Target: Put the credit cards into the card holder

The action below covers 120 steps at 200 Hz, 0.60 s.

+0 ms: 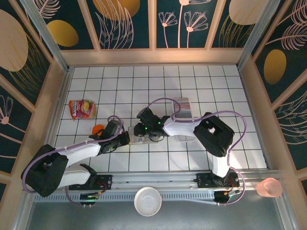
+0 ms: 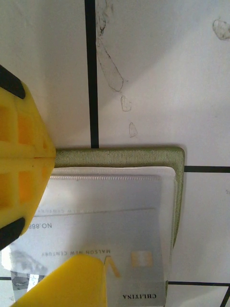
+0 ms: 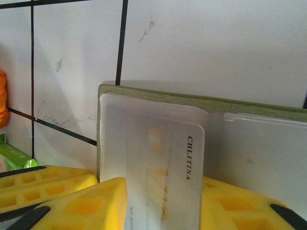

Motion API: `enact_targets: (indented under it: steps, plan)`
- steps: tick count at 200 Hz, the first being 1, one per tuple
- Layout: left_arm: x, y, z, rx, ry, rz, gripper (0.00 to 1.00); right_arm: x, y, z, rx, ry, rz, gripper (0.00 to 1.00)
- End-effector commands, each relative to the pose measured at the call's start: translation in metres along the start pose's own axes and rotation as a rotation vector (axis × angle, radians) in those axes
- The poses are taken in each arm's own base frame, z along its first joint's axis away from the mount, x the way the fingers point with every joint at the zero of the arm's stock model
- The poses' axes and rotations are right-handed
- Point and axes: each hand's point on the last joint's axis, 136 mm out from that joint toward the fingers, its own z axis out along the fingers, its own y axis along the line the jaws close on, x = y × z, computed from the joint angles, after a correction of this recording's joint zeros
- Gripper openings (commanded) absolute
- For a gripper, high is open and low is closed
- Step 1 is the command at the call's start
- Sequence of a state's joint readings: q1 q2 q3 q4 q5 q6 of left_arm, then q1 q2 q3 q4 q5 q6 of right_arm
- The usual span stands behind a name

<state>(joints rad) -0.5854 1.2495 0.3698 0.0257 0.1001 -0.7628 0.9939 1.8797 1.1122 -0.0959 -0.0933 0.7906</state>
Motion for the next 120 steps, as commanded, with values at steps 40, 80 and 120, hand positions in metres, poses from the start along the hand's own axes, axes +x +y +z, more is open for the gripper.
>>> enact_targets:
  steps: [40, 80, 120]
  plan:
    - [0.005, 0.001, 0.0, 0.01, 0.008, -0.001, 0.0, 0.005, 0.001, -0.01, 0.029, -0.01, -0.005, 0.39]
    - [0.006, 0.001, 0.001, 0.013, 0.011, -0.002, 0.0, 0.006, 0.013, -0.001, 0.004, 0.004, -0.013, 0.37]
    - [0.006, 0.001, 0.001, 0.015, 0.012, -0.001, 0.0, 0.006, 0.019, 0.001, -0.008, 0.005, -0.017, 0.36]
